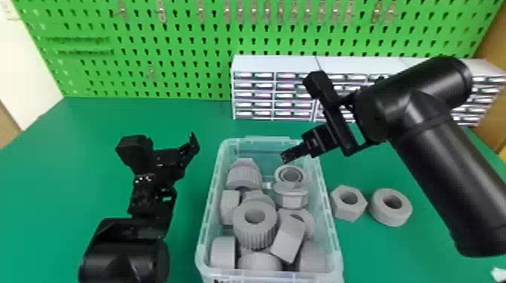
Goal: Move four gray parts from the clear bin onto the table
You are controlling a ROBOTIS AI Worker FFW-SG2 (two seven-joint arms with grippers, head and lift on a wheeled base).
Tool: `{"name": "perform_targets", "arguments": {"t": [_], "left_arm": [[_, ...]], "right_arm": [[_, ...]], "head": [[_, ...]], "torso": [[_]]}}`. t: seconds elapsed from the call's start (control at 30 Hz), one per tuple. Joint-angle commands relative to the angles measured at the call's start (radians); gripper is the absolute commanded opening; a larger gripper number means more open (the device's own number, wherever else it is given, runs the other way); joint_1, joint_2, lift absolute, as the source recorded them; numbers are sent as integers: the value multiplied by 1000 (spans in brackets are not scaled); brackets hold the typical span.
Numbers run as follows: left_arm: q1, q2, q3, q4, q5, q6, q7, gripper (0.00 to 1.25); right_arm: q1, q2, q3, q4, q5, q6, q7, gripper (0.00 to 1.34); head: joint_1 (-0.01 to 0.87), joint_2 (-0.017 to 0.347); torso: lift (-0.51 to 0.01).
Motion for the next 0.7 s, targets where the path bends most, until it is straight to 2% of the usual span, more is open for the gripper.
{"name": "perform_targets", "arguments": {"t": [0.0,0.67], "left_arm": [[-4,0,-4,1,0,-1,0,1149],[-6,0,-4,1,-3,-2,0,1149]], "right_arm": [[-4,-3,30,35,-9,-36,0,782],[-23,-8,119,155,-62,-148,2,785]], "head": [[693,72],[693,72]], "torso": [[-52],[-52]]}}
